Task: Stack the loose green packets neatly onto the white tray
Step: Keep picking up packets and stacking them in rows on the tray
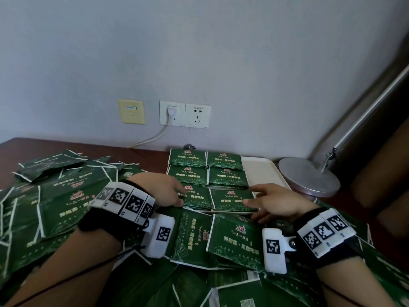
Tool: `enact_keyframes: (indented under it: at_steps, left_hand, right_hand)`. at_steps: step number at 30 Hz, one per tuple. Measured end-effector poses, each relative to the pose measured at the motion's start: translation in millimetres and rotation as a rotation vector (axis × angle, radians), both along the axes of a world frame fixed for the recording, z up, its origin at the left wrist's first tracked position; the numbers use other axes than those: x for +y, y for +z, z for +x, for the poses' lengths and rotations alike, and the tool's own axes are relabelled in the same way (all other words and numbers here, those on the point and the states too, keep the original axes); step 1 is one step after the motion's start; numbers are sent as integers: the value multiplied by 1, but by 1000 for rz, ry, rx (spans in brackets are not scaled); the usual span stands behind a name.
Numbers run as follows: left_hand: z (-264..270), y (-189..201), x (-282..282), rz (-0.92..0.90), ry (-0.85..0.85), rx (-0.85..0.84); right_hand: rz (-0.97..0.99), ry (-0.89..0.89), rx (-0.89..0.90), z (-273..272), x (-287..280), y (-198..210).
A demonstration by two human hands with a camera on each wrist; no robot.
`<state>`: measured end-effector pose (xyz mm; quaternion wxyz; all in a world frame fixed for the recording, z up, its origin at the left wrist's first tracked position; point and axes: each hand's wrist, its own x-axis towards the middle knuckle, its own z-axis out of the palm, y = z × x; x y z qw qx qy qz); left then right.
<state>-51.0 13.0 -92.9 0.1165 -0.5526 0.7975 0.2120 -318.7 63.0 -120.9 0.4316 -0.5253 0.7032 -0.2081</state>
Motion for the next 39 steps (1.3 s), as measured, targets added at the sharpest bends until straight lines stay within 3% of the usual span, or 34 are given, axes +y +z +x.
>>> enact_keyframes:
  at_steps: [3, 7, 9, 12, 18, 27, 33, 39]
  left_hand:
    - [0, 2, 4, -3, 0, -34]
    - [4, 4, 10, -4, -19, -42]
    - [9, 5, 12, 19, -19, -27]
    - [17, 3, 15, 38, -59, -58]
    - [11, 1, 29, 76, -155, -36]
    - [-1, 1, 38, 129, -267, -84]
    - [-10, -5, 40, 177, -348, -144]
    - [-19, -15, 43, 123, -420, -205]
  right_hand:
    - [-17, 85, 146, 10, 10, 14]
    - [-113, 276, 518, 20, 28, 41]
    - [-143, 312, 560, 22, 37, 51]
    - [-137, 320, 569, 18, 50, 55]
    - [76, 323, 610, 7, 68, 36]
    - [69, 403, 653, 10, 63, 29]
    - [18, 457, 515, 8, 58, 25]
    - [-165, 369, 272, -13, 54, 30]
